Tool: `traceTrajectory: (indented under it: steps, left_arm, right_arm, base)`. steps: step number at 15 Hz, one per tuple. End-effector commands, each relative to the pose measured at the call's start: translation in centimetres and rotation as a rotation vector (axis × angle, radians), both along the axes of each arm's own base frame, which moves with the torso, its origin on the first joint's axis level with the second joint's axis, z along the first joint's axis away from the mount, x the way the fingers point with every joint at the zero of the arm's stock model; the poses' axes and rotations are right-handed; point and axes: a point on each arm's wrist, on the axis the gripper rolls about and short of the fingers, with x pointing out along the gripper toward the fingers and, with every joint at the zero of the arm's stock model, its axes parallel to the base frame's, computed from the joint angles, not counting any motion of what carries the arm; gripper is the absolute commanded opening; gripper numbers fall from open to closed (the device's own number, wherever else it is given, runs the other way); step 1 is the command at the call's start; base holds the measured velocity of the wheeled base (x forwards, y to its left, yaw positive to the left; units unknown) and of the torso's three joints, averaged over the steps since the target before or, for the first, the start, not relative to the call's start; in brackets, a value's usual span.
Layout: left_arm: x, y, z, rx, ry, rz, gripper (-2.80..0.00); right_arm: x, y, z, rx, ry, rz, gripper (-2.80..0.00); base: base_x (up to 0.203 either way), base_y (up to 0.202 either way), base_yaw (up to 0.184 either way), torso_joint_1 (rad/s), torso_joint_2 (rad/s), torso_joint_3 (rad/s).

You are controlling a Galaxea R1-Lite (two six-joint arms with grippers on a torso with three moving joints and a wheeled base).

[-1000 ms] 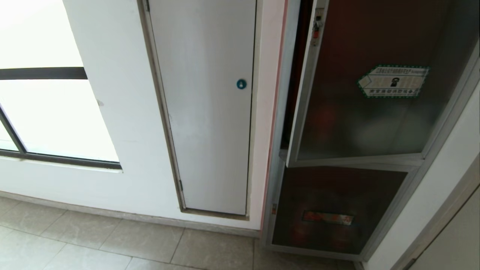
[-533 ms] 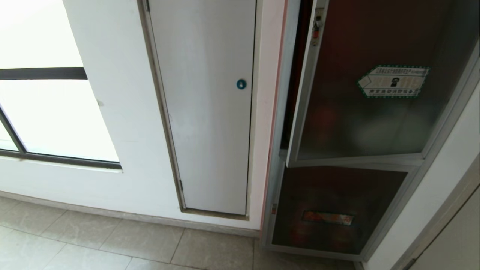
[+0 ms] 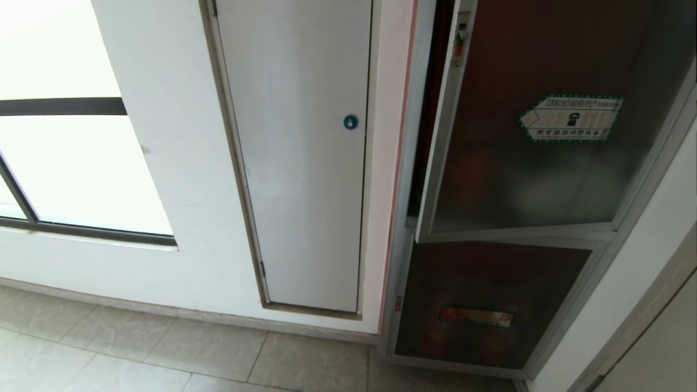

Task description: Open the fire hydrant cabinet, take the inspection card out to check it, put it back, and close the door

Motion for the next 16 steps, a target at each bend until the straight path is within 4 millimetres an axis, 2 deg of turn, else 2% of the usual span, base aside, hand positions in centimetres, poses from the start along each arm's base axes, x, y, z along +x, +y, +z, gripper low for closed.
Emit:
traceTrajectory:
  steps: [1,9,16]
  left_arm:
    - [0.01,0.00,0.00,0.001,0.001,0.000,-2.80]
    - [0.00,0.00,0.04,0.001,0.000,0.000,-2.80]
    - [0.01,0.00,0.00,0.001,0.001,0.000,-2.80]
  right_arm:
    - [0.02,0.00,-0.03,0.000,0.002,0.001,-2.80]
    - [0.02,0.00,-0.03,-0.001,0.002,-0.001,-2.80]
    - [0.02,0.00,-0.03,0.001,0.002,0.000,-2.80]
  base:
    - [0.000,0.000,0.000,0.000,0.00,0.000]
    - [0.008,0.000,-0.001,0.000,0.00,0.000]
    - [0.189,0.000,-0.001,0.007,0.00,-0.002]
